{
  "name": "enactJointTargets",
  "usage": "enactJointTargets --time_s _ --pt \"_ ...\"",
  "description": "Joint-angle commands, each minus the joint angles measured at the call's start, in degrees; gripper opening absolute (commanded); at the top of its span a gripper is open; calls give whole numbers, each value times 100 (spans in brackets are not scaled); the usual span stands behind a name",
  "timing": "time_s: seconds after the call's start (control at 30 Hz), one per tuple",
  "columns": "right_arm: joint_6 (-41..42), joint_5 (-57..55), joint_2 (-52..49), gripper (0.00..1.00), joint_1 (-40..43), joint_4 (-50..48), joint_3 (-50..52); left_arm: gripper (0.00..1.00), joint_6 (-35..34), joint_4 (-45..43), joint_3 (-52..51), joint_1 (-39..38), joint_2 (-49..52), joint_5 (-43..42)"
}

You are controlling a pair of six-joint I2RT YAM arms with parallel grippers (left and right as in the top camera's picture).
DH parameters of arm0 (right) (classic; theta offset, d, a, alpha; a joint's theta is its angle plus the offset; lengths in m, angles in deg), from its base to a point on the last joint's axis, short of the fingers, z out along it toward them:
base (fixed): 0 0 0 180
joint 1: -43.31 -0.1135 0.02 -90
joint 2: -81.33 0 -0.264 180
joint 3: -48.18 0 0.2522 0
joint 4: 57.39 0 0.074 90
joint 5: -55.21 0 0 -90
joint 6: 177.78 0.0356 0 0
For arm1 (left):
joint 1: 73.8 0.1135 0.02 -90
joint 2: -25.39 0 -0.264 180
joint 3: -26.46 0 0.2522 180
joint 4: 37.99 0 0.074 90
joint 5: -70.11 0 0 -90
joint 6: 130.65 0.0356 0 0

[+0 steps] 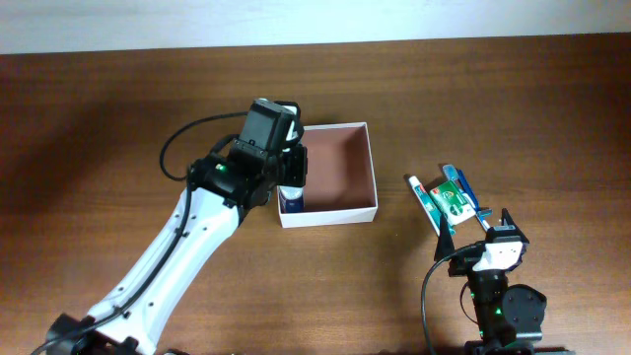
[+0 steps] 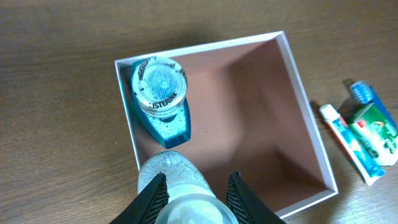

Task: Pack container
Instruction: 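Lower the soap bottle into the box beside the mouthwash and release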

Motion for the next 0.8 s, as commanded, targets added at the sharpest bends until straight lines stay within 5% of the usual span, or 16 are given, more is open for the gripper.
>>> enactJointTargets --time_s 0.0,0.53,0.63,0.77 --pt "2 68 52 99 -35 24 26 17 87 -70 22 -35 103 44" --pt "2 68 52 98 -35 24 26 18 90 125 22 -33 330 46" --pt "2 68 52 98 -35 24 26 37 92 146 22 -33 343 46" --pt "2 68 52 98 -35 24 26 46 92 138 22 -33 343 46"
